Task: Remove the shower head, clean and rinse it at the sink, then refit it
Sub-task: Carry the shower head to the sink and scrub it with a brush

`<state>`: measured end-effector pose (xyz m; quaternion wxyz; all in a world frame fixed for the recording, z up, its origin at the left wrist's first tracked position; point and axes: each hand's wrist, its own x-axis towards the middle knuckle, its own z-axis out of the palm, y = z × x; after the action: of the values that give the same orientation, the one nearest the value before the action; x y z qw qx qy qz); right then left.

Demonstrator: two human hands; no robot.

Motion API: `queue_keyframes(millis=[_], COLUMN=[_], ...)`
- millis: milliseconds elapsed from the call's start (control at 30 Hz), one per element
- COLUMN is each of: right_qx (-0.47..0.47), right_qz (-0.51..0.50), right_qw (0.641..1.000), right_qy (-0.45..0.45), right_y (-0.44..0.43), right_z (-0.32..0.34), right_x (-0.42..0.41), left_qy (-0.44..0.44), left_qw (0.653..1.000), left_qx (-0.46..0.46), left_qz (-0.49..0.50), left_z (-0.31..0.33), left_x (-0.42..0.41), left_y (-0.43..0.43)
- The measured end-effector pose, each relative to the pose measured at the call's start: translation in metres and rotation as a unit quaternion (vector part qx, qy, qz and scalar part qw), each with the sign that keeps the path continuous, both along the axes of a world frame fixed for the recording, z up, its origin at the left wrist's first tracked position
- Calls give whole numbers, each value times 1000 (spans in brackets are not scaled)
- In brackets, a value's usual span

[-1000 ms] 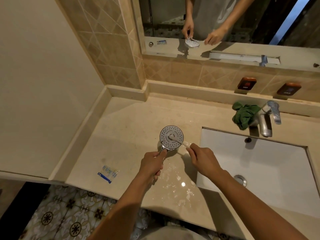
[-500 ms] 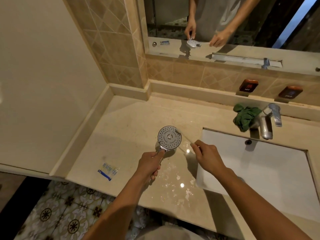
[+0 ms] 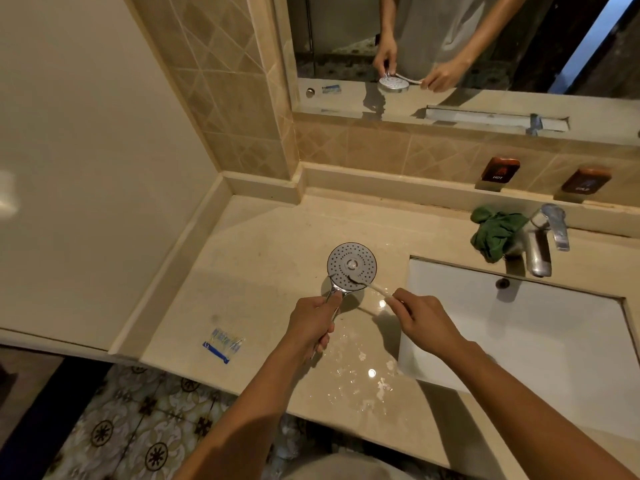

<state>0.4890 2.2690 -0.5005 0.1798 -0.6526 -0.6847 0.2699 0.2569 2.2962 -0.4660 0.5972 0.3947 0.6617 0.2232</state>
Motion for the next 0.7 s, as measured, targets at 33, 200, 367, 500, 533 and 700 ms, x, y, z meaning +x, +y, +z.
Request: queue_keyframes(millis=[33,200,367,500,533,700], right_qx=[13,26,34,45,30,74], right_qz=[-57,-16,-133,-12,39,-128], right_qw=[998,999,990,997,998,989], right_qy=[7,43,33,54,42,21], right_y=[3,-1,6,-2,-6,7], right_z=[-1,6,-1,8,8,-4], right_x=[2,2,16,15,11,20], left_qy=[4,-3,-9,-12,-16,-22], left_qw=[1000,1000,1000,999,999,999], left_qx=[-3,-14,-21,-30,-34,-44], left_qz=[2,-3,-6,0,2,5], left_z=[0,-3,1,2,3,6], left_x=[1,2,3,0,-1,0], left_y=[1,0,2,3,3,2])
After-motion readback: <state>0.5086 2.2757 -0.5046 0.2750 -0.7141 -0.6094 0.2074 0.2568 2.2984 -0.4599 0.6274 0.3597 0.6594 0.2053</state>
